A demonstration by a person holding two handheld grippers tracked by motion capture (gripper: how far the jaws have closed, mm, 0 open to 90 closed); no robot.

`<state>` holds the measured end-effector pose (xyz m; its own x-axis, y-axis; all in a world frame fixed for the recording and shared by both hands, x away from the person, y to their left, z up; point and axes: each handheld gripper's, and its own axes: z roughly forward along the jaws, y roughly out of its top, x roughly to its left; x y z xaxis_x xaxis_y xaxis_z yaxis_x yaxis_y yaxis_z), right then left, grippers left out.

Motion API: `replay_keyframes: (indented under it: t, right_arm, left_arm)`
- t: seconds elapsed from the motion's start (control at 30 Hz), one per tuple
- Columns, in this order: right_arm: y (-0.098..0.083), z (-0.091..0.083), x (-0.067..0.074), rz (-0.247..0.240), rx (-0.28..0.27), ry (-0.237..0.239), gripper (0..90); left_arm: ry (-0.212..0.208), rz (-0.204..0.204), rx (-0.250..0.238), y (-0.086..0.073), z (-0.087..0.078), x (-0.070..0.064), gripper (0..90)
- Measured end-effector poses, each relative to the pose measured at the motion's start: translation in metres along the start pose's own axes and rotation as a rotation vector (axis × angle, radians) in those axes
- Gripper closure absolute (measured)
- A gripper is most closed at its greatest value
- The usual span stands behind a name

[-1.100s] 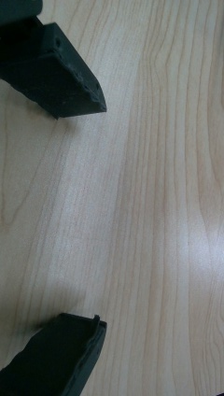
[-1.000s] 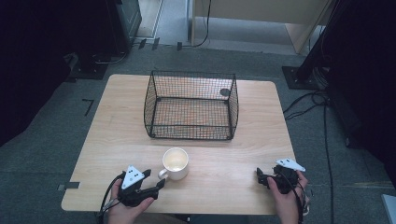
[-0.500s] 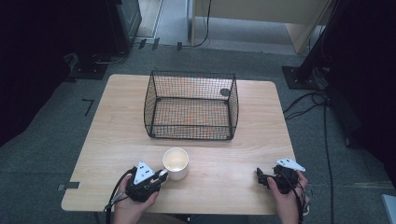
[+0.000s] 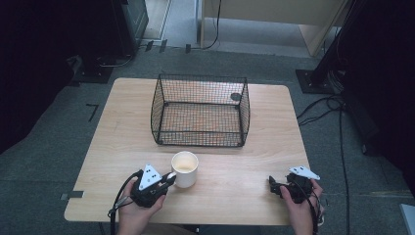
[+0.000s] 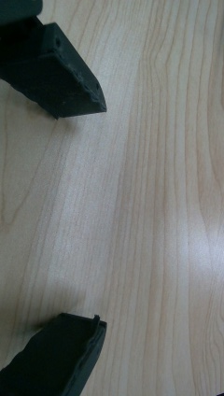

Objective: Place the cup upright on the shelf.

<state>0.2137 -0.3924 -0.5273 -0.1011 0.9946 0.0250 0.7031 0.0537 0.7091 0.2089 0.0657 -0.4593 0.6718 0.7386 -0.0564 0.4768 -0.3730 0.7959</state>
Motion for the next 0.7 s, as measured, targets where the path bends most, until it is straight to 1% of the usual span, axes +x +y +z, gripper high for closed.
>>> replay_keyframes:
  t: [0.1,0.17,0.23,0.27,0.33,0.4,0.43,0.47,0.6,0.7]
  right_arm:
    - [0.000,0.000,0.000,0.000,0.000,0.000,0.0]
    - [0.000,0.000,0.000,0.001,0.000,0.000,0.0]
    - [0.000,0.000,0.000,0.000,0.000,0.000,0.0]
    - [0.000,0.000,0.000,0.000,0.000,0.000,0.0]
    - [0.000,0.000,0.000,0.000,0.000,0.000,0.0]
    - [0.000,0.000,0.000,0.001,0.001,0.000,0.0]
    - [0.000,0.000,0.000,0.001,0.001,0.000,0.0]
    - [0.000,0.000,0.000,0.001,0.000,0.000,0.0]
    - [0.000,0.000,0.000,-0.001,0.000,0.002,0.0]
    - [0.000,0.000,0.000,-0.003,0.000,0.005,0.0]
  left_arm:
    - [0.006,0.006,-0.008,0.004,0.000,0.001,81.0]
    - [0.000,0.015,-0.025,0.010,-0.002,0.002,81.0]
    - [-0.014,0.019,-0.035,0.015,-0.003,0.002,81.1]
    - [-0.014,0.019,-0.035,0.015,-0.003,0.002,81.1]
    - [-0.041,0.037,-0.036,0.024,-0.005,0.003,81.2]
    - [-0.048,0.038,-0.047,0.029,-0.006,0.003,81.2]
    - [-0.048,0.038,-0.047,0.029,-0.006,0.003,81.2]
    - [-0.050,0.041,-0.057,0.034,-0.008,0.004,81.2]
    - [-0.057,0.029,-0.088,0.042,-0.012,0.006,81.2]
    - [-0.063,0.028,-0.096,0.047,-0.012,0.008,81.1]
